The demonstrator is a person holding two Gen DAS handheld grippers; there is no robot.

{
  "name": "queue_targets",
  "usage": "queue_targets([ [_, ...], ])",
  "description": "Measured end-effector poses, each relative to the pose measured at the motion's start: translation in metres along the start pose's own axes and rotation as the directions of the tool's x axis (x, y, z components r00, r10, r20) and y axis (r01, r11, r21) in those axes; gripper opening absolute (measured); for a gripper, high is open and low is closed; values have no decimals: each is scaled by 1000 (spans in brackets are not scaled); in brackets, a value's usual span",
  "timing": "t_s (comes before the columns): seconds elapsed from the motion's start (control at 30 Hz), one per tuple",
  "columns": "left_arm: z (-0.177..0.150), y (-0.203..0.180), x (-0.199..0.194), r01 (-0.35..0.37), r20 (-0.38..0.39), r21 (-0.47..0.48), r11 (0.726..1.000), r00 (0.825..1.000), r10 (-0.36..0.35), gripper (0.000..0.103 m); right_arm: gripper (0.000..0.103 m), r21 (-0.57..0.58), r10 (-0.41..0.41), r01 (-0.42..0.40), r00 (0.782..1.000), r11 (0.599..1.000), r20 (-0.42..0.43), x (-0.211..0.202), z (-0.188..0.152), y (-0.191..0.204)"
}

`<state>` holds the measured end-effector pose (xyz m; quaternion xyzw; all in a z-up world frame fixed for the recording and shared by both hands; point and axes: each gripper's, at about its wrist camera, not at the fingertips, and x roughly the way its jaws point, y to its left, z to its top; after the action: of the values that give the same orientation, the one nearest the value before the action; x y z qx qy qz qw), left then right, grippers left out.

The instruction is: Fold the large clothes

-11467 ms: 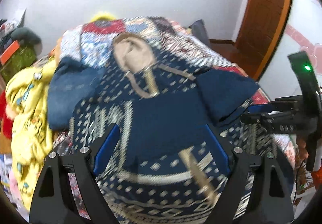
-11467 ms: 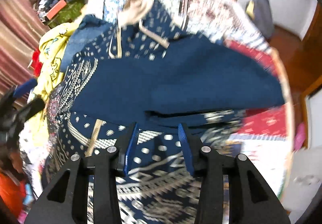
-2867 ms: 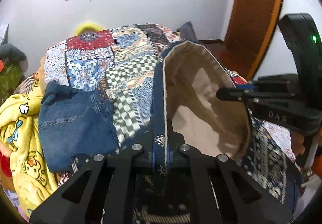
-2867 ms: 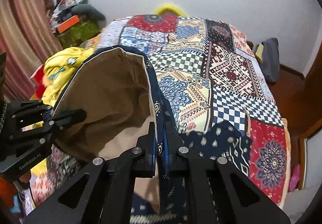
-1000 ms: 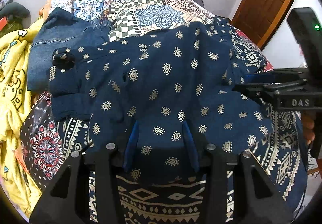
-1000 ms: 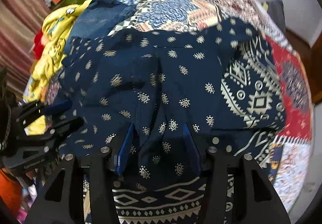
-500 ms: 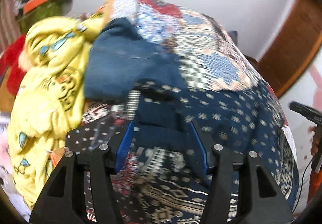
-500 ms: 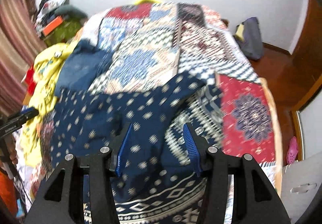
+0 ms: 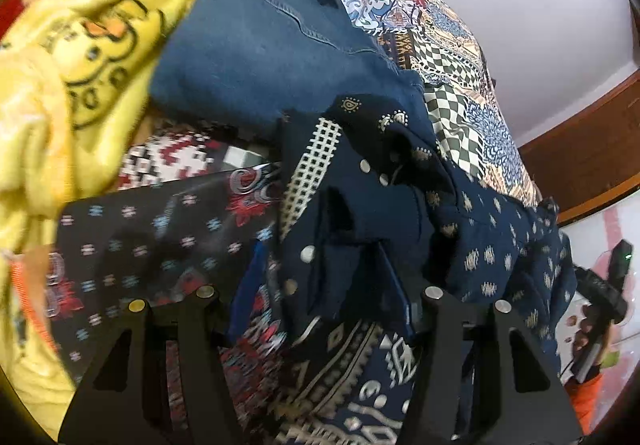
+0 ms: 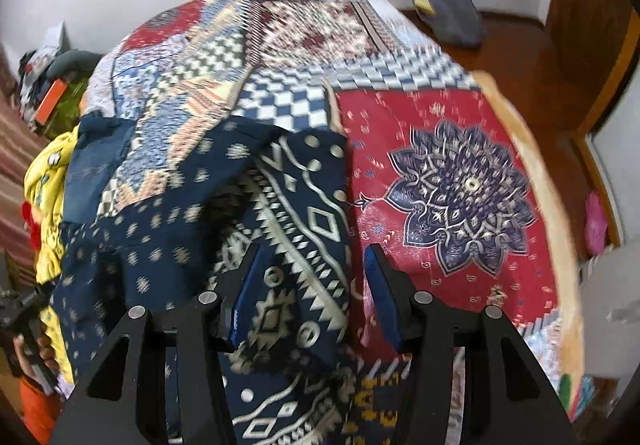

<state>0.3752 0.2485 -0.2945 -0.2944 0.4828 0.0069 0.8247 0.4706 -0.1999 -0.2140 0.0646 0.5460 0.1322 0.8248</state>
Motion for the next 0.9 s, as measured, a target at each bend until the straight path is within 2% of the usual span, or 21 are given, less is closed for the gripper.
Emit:
queue_targets([
  [0.17,10,-2,12,47,14,-7,999,999,-47,56,48,56,91,-90,995,994,-27,20,7,-6],
  [0.27,18,-4,20,59,13,0,998,998,-59,56,50,62,119,-118,993,991,-6,25,11,-3],
  [0.3,19,-3,21,68,15,0,998,998,-67,50,50,55,126,-126,992,991,4,27,13,-1],
  [0.33,20,-3,21,81,17,3,997,997,-81,36,50,50,128,-128,992,990,7,29,15,0],
  [0.4,21,-3,24,108,16,-7,994,994,-108,24,45,42,118,-119,993,992,24,32,19,2],
  [0.47,19,-3,22,111,30,-15,994,993,-111,18,27,29,101,-102,994,994,35,33,22,3],
  [0.57,16,-8,12,87,57,11,996,995,-87,13,9,11,121,-121,992,993,37,30,25,5],
  [0.7,17,-26,-11,36,109,79,996,993,-44,11,7,-35,129,-127,987,991,95,5,26,15],
  [0.9,35,-56,-49,53,162,188,981,983,-84,9,5,-117,163,-141,965,983,207,-42,38,44],
])
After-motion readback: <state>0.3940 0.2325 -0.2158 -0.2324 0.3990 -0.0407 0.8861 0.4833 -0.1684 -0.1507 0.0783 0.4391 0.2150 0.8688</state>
